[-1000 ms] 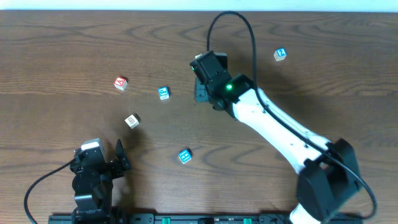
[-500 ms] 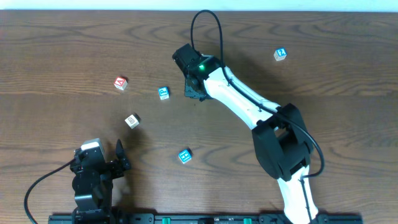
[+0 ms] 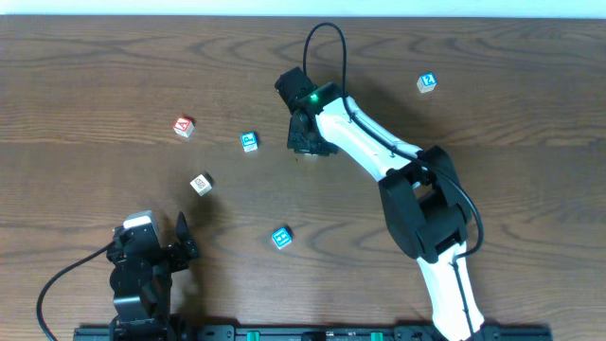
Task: Spell out Ai2
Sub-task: 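Lift the 'I' block and carry it forward with the right gripper, then lower the 'I' block onto the table and open the right gripper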
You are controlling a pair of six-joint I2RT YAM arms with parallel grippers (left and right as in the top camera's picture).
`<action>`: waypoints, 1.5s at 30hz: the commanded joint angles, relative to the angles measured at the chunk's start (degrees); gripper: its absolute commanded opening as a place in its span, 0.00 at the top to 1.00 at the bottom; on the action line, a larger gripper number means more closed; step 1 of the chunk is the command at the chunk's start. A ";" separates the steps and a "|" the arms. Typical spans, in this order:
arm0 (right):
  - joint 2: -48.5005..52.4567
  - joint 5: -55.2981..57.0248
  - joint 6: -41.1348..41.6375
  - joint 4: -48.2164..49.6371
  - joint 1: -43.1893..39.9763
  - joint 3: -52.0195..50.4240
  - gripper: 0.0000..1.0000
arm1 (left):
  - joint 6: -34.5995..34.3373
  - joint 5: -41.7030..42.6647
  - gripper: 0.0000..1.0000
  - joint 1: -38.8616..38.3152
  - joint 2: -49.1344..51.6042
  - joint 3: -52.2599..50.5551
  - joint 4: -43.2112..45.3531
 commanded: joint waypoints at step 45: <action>0.61 -0.48 -10.34 0.48 -0.44 0.96 0.45 | -0.66 0.02 0.05 0.13 -0.33 -0.94 0.00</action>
